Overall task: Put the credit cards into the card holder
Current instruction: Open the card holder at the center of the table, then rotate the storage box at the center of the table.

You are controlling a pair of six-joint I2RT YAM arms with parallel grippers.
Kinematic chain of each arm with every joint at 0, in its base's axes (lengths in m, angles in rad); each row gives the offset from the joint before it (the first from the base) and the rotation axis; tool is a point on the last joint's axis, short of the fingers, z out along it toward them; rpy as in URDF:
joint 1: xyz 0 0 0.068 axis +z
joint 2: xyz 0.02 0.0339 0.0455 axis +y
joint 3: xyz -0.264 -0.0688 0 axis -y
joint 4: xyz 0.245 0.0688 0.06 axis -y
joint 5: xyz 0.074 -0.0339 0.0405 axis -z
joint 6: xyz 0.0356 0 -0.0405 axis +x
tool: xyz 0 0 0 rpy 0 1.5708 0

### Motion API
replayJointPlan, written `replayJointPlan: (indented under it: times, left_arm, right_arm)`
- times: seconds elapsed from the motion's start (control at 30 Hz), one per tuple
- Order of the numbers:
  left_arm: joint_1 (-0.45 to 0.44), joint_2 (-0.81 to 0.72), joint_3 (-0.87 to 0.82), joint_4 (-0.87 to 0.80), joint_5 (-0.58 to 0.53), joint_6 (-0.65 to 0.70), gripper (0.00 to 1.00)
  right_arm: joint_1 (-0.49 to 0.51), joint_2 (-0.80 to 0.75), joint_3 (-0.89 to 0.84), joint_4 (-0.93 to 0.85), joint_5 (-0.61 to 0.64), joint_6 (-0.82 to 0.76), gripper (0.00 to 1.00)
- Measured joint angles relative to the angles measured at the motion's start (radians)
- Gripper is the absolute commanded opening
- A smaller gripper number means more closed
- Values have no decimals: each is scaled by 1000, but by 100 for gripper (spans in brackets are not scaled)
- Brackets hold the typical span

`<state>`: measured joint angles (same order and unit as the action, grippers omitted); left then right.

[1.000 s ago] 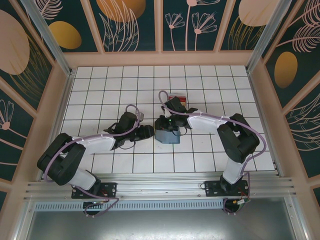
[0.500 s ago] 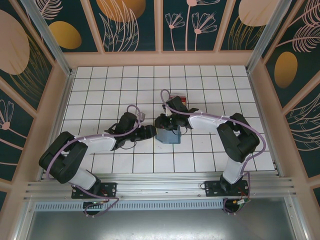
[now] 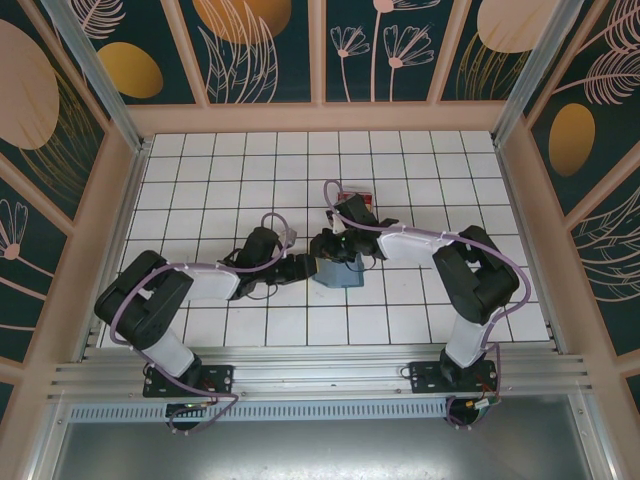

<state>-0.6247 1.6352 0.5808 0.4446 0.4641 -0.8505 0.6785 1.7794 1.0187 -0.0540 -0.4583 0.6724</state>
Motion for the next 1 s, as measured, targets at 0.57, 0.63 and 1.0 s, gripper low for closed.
replayJointPlan:
  times: [0.57,0.63,1.0]
  left_arm:
    - [-4,-21,65,-126,-71,73,5]
    - [-4,-30,87,-169,-81,103,5]
    - [-4,19,202,-298,-109,211,5]
  right_arm:
    - [-113,-89,-10,-87,32,-139,38]
    - [-171,-146,13,-124,73,-189,45]
    - [-406,-150,145,-151,188,-366,78]
